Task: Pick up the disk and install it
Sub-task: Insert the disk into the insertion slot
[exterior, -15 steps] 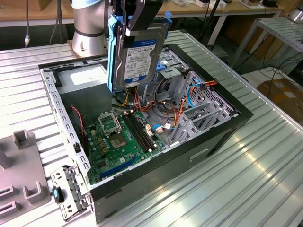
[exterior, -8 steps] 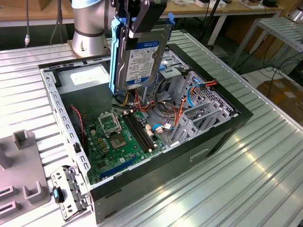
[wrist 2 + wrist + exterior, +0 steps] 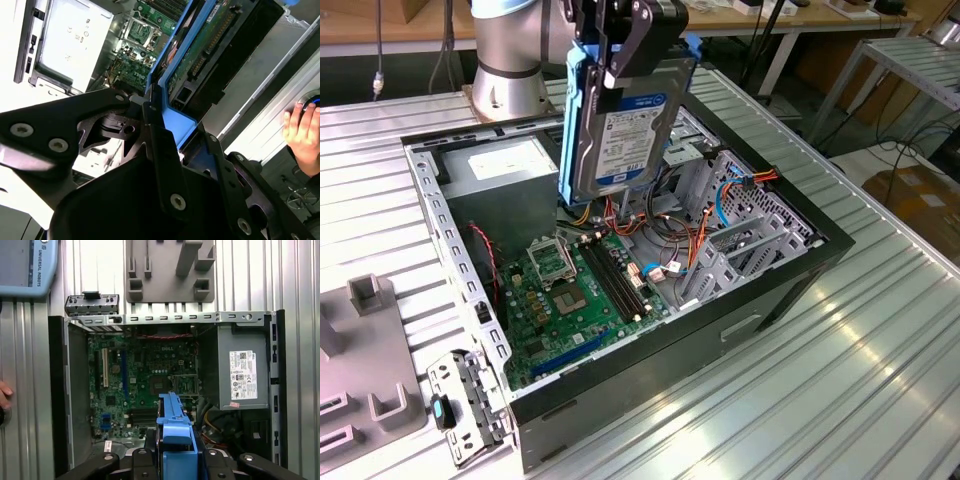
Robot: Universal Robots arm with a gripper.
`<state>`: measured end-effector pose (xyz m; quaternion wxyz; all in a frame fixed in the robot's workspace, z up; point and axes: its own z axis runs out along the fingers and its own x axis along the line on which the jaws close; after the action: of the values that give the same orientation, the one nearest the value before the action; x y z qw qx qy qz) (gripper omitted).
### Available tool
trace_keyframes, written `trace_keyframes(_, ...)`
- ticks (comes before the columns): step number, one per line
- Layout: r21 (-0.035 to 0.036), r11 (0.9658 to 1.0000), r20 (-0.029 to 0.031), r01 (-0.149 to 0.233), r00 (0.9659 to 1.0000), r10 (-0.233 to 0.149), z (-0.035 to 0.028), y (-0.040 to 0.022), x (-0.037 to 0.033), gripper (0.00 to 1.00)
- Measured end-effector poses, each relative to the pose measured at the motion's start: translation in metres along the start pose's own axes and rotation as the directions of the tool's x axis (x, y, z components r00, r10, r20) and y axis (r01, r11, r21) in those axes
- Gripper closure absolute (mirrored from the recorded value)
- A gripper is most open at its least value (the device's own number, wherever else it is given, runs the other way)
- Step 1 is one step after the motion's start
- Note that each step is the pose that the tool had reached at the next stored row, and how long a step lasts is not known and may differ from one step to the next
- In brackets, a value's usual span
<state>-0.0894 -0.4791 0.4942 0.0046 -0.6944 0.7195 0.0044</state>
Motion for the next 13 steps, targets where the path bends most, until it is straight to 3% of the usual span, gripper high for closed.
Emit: trace_keyframes(13, 0.0000, 1.0000, 0.0000, 0.000, 1.0000, 0.000, -0.0001, -0.0063, 0.0091, 0.63)
